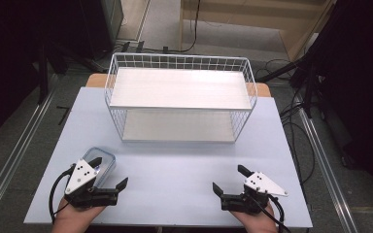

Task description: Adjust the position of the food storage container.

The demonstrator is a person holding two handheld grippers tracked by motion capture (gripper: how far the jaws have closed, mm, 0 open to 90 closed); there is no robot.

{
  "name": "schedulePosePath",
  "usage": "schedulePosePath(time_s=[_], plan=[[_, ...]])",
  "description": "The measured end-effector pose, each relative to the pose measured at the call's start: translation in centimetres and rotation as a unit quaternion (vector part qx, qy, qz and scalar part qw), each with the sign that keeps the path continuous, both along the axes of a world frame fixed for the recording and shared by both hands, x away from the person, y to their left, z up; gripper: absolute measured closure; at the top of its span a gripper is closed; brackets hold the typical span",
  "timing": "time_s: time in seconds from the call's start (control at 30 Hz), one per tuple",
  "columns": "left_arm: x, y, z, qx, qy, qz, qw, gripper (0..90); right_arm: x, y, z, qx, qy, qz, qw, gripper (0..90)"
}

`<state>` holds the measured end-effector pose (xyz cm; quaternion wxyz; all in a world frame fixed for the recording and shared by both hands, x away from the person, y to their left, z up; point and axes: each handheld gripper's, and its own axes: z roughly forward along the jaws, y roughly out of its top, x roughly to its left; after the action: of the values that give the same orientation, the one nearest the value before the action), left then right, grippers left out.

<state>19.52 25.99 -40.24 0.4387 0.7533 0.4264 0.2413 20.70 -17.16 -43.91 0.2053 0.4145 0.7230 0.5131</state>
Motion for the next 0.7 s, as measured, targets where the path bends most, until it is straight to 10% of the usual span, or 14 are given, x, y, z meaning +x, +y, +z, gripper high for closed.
schedulePosePath(time_s=[0.2, 0.47, 0.7], plan=[[0.1, 1.3, 0.0, -0.015, -0.01, 0.004, 0.9998, 20.8, 0.1, -0.1, 0.0, 0.002, 0.001, -0.003, 1.0, 0.0], [0.2, 4.8, -0.1, -0.021, -0.017, 0.04, 0.9988, 76.7, 0.2, -0.1, 0.1, 0.004, 0.001, -0.003, 1.0, 0.0], [0.3, 9.2, -0.5, -0.007, -0.024, 0.134, 0.9906, 90.0, 0.3, 0.1, 0.2, 0.008, 0.0, 0.0, 1.0, 0.0]])
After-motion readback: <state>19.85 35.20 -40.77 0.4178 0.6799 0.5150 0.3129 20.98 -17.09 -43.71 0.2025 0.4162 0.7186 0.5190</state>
